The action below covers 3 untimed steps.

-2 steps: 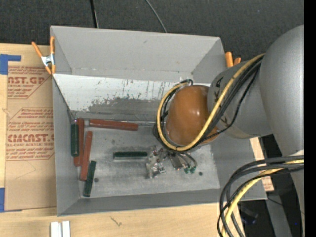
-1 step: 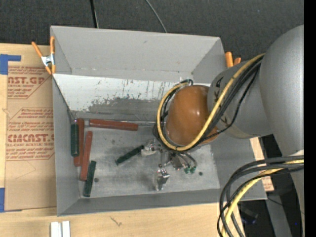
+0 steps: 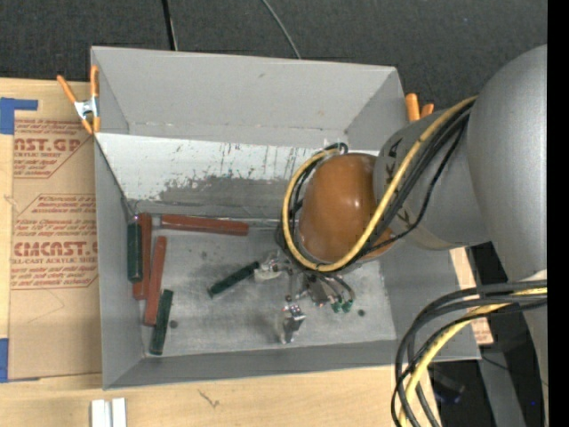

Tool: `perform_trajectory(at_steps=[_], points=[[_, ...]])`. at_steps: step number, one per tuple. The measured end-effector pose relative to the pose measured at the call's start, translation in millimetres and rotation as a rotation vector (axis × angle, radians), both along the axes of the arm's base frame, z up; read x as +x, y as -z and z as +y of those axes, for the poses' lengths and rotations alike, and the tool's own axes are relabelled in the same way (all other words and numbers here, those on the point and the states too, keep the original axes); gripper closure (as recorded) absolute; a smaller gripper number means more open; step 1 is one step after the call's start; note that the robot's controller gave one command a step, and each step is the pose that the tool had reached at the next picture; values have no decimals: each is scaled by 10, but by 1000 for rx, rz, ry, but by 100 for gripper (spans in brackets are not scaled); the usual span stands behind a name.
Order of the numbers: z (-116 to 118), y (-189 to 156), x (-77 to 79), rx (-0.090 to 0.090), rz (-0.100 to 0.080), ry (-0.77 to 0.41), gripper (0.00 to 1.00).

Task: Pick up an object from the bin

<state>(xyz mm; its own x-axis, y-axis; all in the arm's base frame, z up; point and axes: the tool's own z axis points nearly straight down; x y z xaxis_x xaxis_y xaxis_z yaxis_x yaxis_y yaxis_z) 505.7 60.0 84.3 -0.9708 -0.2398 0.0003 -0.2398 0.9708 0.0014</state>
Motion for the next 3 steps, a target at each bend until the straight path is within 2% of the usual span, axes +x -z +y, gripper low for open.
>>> perform_trajectory(at_steps=[1, 2, 3], points=[[411, 81, 613, -1, -1, 32, 0], [552, 90, 812, -2, 1, 31, 0], [332, -372, 375, -1, 6, 115, 0]])
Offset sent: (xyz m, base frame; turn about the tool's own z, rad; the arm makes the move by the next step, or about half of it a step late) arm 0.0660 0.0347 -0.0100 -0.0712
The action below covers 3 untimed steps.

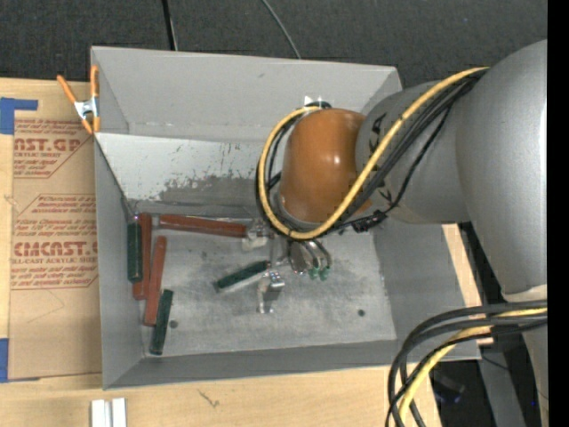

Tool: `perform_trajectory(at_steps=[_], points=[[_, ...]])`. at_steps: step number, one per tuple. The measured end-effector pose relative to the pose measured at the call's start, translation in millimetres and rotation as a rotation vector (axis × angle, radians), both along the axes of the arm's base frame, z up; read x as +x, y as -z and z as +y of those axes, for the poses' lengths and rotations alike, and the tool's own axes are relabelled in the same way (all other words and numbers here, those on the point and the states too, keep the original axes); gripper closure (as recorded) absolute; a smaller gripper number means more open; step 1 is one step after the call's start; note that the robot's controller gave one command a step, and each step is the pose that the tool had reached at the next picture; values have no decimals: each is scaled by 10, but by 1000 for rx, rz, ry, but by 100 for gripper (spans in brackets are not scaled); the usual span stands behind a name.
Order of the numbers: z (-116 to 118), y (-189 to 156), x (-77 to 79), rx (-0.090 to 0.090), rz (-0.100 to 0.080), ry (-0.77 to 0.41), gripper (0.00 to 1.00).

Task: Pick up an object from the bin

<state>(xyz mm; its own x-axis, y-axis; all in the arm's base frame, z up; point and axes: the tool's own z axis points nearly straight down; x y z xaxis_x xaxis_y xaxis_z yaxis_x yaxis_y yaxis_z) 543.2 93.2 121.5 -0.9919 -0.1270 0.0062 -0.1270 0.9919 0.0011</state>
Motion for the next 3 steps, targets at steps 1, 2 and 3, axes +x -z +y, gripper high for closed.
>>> perform_trajectory(at_steps=[1, 2, 3], points=[[242, 459, 341, 0, -4, -166, 100], [244, 459, 343, 0, -5, -165, 100], [311, -930, 315, 1, -10, -190, 100]])
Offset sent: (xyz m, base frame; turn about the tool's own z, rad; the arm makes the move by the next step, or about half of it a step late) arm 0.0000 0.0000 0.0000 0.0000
